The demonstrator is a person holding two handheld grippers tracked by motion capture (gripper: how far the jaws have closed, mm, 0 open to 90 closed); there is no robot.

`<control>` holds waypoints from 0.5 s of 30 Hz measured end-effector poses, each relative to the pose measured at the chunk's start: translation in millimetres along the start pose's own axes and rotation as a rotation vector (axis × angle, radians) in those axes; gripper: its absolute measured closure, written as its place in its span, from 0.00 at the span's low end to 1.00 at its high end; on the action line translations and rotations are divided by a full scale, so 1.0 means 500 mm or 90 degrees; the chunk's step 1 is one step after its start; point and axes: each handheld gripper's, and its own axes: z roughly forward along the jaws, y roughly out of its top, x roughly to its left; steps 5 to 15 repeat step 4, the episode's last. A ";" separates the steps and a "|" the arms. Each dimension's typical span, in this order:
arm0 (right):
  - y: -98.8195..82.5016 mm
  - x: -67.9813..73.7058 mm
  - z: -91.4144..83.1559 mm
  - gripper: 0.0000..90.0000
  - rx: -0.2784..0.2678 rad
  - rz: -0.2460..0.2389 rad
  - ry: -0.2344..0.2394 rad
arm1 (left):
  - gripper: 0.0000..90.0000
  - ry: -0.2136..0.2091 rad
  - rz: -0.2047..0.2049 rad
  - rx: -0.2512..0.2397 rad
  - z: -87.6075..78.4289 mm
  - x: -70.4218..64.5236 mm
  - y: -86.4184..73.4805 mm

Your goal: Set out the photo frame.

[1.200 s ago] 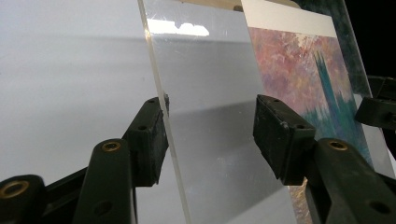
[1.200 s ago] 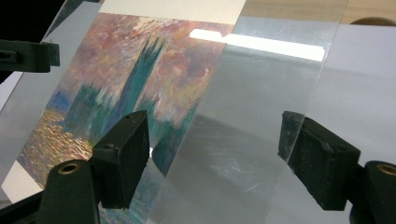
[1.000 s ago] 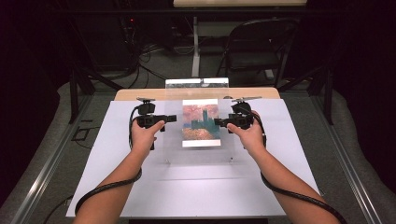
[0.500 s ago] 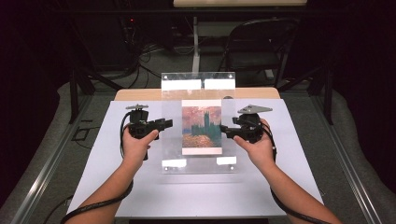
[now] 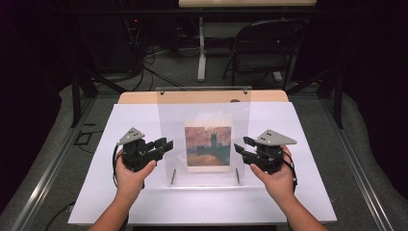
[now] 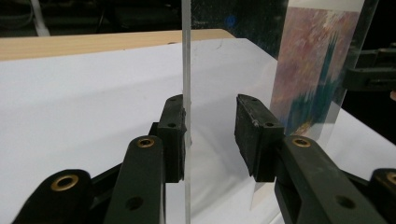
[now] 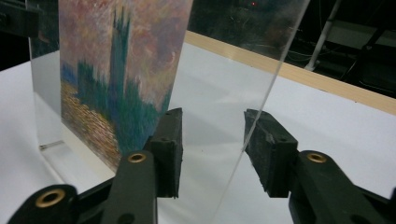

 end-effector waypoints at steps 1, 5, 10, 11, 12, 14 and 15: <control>-0.005 0.003 -0.006 0.65 -0.005 0.000 0.002 | 0.71 0.000 0.004 -0.007 -0.005 -0.006 -0.007; -0.021 0.014 -0.022 0.66 -0.026 0.012 0.009 | 0.70 -0.001 0.016 -0.019 -0.018 -0.018 -0.025; -0.021 0.014 -0.022 0.66 -0.026 0.012 0.009 | 0.70 -0.001 0.016 -0.019 -0.018 -0.018 -0.025; -0.021 0.014 -0.022 0.66 -0.026 0.012 0.009 | 0.70 -0.001 0.016 -0.019 -0.018 -0.018 -0.025; -0.021 0.014 -0.022 0.66 -0.026 0.012 0.009 | 0.70 -0.001 0.016 -0.019 -0.018 -0.018 -0.025; -0.021 0.014 -0.022 0.66 -0.026 0.012 0.009 | 0.70 -0.001 0.016 -0.019 -0.018 -0.018 -0.025; -0.021 0.014 -0.022 0.66 -0.026 0.012 0.009 | 0.70 -0.001 0.016 -0.019 -0.018 -0.018 -0.025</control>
